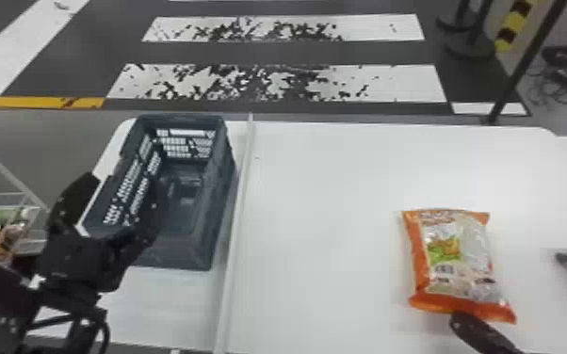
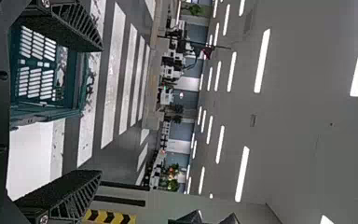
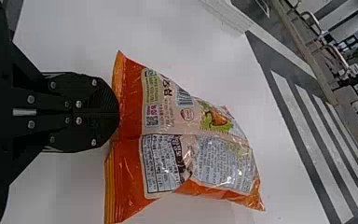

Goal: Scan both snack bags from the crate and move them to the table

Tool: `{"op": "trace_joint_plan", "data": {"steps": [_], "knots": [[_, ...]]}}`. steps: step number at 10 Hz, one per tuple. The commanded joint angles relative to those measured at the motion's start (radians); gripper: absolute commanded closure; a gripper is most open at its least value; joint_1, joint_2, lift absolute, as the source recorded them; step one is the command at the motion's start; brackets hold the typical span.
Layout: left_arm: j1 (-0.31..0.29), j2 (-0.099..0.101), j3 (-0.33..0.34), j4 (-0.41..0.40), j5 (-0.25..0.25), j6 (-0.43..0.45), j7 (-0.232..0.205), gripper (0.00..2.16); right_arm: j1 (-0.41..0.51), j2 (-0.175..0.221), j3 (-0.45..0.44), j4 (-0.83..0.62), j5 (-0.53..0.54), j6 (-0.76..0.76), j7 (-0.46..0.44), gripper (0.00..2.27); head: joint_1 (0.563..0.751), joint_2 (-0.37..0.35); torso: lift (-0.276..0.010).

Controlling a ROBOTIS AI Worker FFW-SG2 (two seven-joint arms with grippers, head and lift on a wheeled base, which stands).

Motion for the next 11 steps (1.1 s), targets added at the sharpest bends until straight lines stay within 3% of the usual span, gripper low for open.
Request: {"op": "trace_joint_plan", "data": {"steps": [1,3,4,8,11], "knots": [[0.000,0.000,-0.001,0.001,0.000,0.000,0.000,0.06,0.042,0.004,-0.012,-0.081,-0.060,0.042,0.022,2.25,0.695,0.068,-0.087],[0.000,0.001,-0.001,-0.002,-0.002,0.003,0.000,0.06,0.009,0.006,-0.037,-0.146,-0.126,0.060,0.024,2.25,0.695,0.091,-0.087],[0.006,0.003,-0.001,-0.010,-0.002,0.006,-0.002,0.06,-0.058,0.006,-0.026,-0.136,-0.091,0.054,0.003,2.25,0.695,0.092,-0.087],[0.004,0.015,-0.027,-0.036,-0.026,0.064,0.000,0.06,-0.189,0.006,0.071,0.088,0.024,-0.244,-0.053,2.25,0.695,0.050,-0.087],[0.001,0.021,-0.028,-0.028,-0.026,0.074,-0.002,0.06,-0.199,0.001,0.057,0.219,0.024,-0.409,-0.048,2.25,0.695,0.030,-0.087]]}}
